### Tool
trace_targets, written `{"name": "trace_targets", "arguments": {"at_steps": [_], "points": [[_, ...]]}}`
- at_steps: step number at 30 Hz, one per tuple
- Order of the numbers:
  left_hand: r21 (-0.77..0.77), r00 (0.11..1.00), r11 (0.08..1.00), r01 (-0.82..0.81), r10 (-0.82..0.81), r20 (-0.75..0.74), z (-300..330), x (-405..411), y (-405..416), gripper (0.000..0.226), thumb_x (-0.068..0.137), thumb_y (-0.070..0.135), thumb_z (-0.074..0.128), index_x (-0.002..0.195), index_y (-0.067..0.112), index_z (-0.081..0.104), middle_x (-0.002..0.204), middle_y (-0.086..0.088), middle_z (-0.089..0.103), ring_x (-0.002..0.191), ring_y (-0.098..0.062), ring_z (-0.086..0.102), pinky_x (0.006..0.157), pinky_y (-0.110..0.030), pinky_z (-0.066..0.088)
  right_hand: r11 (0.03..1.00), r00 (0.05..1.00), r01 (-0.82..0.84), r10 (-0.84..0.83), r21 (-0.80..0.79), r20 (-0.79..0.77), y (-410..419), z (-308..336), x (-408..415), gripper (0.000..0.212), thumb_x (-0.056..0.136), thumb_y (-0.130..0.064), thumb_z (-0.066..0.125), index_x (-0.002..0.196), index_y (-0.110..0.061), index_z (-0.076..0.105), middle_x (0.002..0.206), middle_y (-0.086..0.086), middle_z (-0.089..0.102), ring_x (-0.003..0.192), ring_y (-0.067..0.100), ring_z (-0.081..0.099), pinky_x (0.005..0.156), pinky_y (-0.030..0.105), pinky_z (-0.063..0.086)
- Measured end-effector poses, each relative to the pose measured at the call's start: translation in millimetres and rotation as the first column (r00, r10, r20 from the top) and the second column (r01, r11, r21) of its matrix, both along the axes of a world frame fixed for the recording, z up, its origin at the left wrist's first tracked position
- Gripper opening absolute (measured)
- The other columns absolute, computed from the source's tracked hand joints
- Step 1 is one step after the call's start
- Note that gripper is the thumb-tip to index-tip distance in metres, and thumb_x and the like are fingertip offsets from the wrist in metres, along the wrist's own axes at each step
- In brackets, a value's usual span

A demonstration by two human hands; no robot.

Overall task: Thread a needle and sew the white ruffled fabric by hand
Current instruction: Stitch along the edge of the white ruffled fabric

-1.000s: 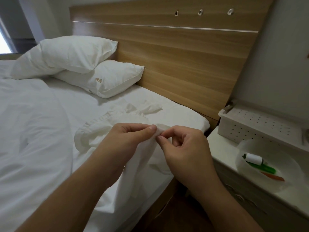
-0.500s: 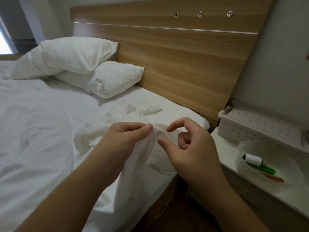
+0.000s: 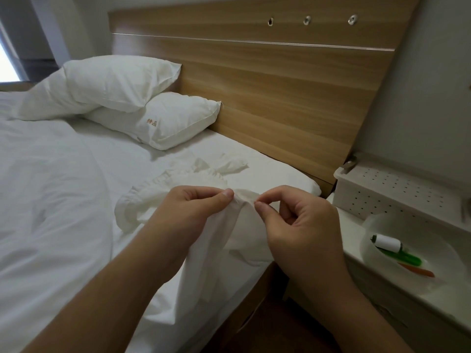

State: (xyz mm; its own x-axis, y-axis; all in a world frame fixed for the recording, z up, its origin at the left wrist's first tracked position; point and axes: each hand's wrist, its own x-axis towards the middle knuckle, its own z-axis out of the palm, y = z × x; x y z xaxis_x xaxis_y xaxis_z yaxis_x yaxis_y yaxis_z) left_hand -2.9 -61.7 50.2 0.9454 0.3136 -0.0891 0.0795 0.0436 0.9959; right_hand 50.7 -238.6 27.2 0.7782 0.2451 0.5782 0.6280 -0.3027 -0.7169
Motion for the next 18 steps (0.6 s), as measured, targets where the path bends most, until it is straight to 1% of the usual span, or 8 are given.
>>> {"name": "trace_targets", "arguments": {"at_steps": [3, 5, 7, 9, 11, 13, 16, 18], "points": [[-0.014, 1.000, 1.000, -0.026, 0.026, 0.004, 0.0, 0.0, 1.2, 0.018, 0.096, 0.025, 0.074, 0.086, 0.018, 0.087, 0.095, -0.005, 0.083, 0.088, -0.018, 0.081, 0.075, -0.030, 0.064, 0.995, 0.990, -0.090, 0.094, 0.042, -0.105, -5.8, 4.5, 2.7, 0.014, 0.089, -0.016, 0.080, 0.079, -0.026, 0.076, 0.053, 0.001, 0.052, 0.049, 0.018, 0.044, 0.045, 0.026, 0.038], [-0.028, 0.999, 0.999, -0.043, 0.043, 0.004, -1.1, 0.9, 2.4, 0.018, 0.096, 0.025, 0.074, 0.087, 0.017, 0.087, 0.096, -0.008, 0.083, 0.092, -0.023, 0.081, 0.081, -0.036, 0.064, 0.981, 0.970, -0.181, 0.189, 0.063, -0.151, -10.8, 8.7, 3.0, 0.014, 0.087, -0.014, 0.080, 0.077, -0.023, 0.076, 0.052, 0.002, 0.050, 0.048, 0.014, 0.040, 0.047, 0.028, 0.038], [-0.031, 0.998, 0.998, -0.060, 0.060, 0.002, -1.8, 1.9, 2.7, 0.017, 0.096, 0.026, 0.075, 0.088, 0.017, 0.087, 0.097, -0.009, 0.083, 0.094, -0.026, 0.080, 0.086, -0.042, 0.063, 0.960, 0.944, -0.269, 0.278, 0.075, -0.179, -15.4, 12.0, 3.4, 0.015, 0.087, -0.010, 0.080, 0.077, -0.020, 0.076, 0.052, 0.003, 0.048, 0.049, 0.021, 0.040, 0.048, 0.031, 0.038], [-0.029, 0.996, 0.996, -0.084, 0.084, 0.005, -2.1, 2.8, 2.6, 0.016, 0.095, 0.026, 0.075, 0.088, 0.017, 0.087, 0.096, -0.008, 0.083, 0.093, -0.025, 0.080, 0.087, -0.042, 0.064, 0.934, 0.913, -0.347, 0.356, 0.080, -0.199, -19.0, 13.9, 4.3, 0.015, 0.087, -0.006, 0.079, 0.076, -0.017, 0.076, 0.054, 0.008, 0.048, 0.051, 0.029, 0.040, 0.049, 0.032, 0.038], [-0.035, 0.995, 0.994, -0.099, 0.099, 0.012, -2.1, 3.2, 2.0, 0.016, 0.095, 0.025, 0.076, 0.087, 0.016, 0.087, 0.095, -0.008, 0.083, 0.092, -0.023, 0.080, 0.085, -0.040, 0.065, 0.905, 0.876, -0.418, 0.423, 0.076, -0.229, -21.0, 15.7, 4.8, 0.013, 0.085, -0.006, 0.078, 0.076, -0.015, 0.075, 0.054, 0.009, 0.047, 0.050, 0.025, 0.038, 0.049, 0.032, 0.036], [-0.033, 0.994, 0.994, -0.105, 0.106, 0.017, -2.9, 3.7, 1.8, 0.016, 0.095, 0.024, 0.076, 0.087, 0.016, 0.087, 0.096, -0.007, 0.083, 0.092, -0.022, 0.080, 0.085, -0.039, 0.064, 0.878, 0.842, -0.477, 0.471, 0.047, -0.263, -22.3, 17.1, 4.7, 0.013, 0.085, -0.006, 0.077, 0.077, -0.015, 0.075, 0.053, 0.006, 0.046, 0.049, 0.022, 0.038, 0.049, 0.033, 0.035], [-0.036, 0.994, 0.993, -0.111, 0.112, 0.022, -4.4, 4.1, 2.5, 0.017, 0.096, 0.025, 0.075, 0.088, 0.015, 0.086, 0.096, -0.009, 0.083, 0.093, -0.024, 0.080, 0.086, -0.040, 0.063, 0.842, 0.804, -0.540, 0.515, -0.002, -0.296, -23.8, 19.1, 3.1, 0.014, 0.085, -0.004, 0.075, 0.077, -0.016, 0.074, 0.055, 0.010, 0.046, 0.052, 0.033, 0.039, 0.052, 0.038, 0.037], [-0.031, 0.994, 0.994, -0.107, 0.108, 0.024, -4.6, 4.2, 2.8, 0.017, 0.096, 0.026, 0.075, 0.089, 0.015, 0.086, 0.095, -0.010, 0.083, 0.092, -0.024, 0.080, 0.085, -0.040, 0.063, 0.816, 0.777, -0.578, 0.543, -0.019, -0.317, -24.5, 21.0, 1.9, 0.013, 0.084, -0.003, 0.074, 0.077, -0.014, 0.074, 0.057, 0.015, 0.046, 0.053, 0.036, 0.038, 0.052, 0.039, 0.035]]}}
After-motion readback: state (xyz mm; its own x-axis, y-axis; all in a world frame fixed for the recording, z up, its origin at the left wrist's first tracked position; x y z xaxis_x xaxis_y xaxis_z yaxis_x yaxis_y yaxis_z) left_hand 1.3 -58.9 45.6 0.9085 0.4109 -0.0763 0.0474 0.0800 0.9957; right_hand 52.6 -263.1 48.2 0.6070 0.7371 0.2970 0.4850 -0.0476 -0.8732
